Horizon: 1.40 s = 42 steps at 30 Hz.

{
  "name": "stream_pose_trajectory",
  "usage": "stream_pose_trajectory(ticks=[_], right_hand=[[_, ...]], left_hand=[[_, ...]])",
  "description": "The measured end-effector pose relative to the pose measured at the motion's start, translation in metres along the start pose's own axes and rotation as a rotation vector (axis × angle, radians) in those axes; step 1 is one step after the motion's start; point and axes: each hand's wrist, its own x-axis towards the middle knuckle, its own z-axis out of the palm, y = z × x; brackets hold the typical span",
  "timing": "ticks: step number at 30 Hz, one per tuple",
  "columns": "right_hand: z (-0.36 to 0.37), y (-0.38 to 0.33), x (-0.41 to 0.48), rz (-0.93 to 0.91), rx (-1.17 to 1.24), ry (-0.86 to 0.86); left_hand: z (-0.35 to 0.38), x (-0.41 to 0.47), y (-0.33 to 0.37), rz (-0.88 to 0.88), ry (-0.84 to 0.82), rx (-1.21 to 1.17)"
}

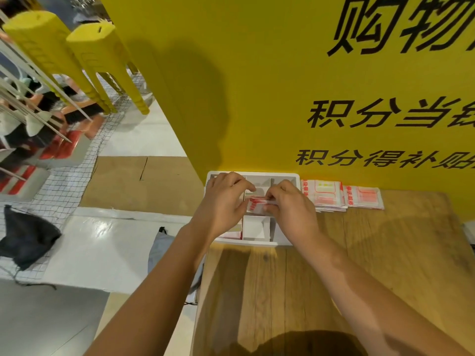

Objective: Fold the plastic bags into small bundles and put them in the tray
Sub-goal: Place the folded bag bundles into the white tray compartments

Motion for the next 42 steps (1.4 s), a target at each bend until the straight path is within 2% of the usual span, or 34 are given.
stream_pose_trajectory(ticks=[5,18,28,32,37,42], right_hand=[[0.001,0.006,-0.006,-0.062,-0.008,0.006],[-0.016,0.017,-0.026,-0.086,0.027,-0.037],[-0.059,0.072,-0.07,0.131,0.094,0.031],[-0.064,0.083,-0.079,0.159,0.113,0.024],[-0.04,0.047,-0.086,-0.018,0.23,-0.088],[-0.011,-0.003,-0.094,-0.156,0.228,-0.251]], left_hand=[[-0.006,-0.016,-0.003,-0.035,0.083,-0.036],[0.003,-0.016,0.03,-0.031,0.013,-0.08],[0.024,0.021,0.086,0.021,-0.052,-0.127],[0.022,0.024,0.092,0.006,-0.096,-0.149],[0.011,-0.01,0.074,-0.051,-0.054,-0.101],[-0.013,-0.071,0.048,-0.306,-0.006,-0.143]])
